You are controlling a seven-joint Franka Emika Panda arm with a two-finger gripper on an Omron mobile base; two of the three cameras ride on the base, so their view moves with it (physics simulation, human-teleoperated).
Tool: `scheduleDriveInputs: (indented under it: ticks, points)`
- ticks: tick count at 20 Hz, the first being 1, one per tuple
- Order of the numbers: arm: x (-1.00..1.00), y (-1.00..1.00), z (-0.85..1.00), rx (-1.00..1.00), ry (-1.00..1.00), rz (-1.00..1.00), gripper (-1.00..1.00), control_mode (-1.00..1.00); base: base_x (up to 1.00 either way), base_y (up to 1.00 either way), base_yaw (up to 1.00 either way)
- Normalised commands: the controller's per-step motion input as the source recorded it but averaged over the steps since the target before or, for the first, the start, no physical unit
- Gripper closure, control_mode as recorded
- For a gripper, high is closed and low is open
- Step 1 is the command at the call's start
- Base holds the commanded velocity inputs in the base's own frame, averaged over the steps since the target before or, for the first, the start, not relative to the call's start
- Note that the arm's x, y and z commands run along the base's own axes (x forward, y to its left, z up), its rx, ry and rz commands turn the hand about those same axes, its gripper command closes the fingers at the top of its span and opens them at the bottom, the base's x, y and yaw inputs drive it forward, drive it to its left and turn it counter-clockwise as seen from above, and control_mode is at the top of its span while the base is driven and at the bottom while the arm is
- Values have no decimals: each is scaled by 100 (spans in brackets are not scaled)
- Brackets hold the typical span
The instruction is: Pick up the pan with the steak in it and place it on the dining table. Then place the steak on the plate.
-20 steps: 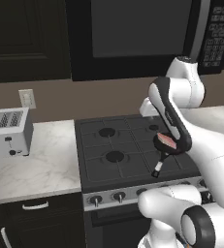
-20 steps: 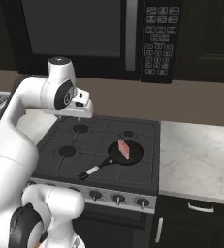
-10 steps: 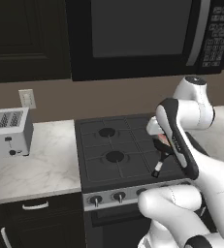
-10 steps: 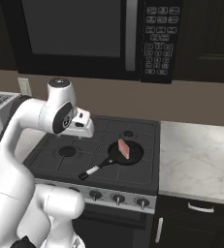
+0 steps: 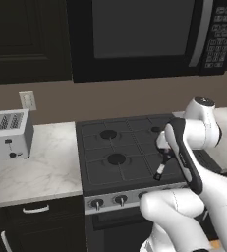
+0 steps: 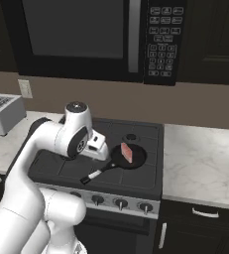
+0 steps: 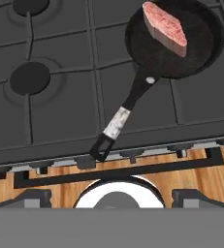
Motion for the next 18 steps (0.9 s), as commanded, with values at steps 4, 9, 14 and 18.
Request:
scheduleDriveInputs:
  ticks: [4,9,14,18]
  points:
    - [33,-36,-40,2,0,-24,-100,-100,0,0,0]
    - [44,-26,-46,1,0,-23,-100,-100,0,0,0]
    - [63,-1,-40,0,1,-15,-100,-100,0,0,0]
    - [43,0,-31,0,3,-9,-100,-100,0,0,0]
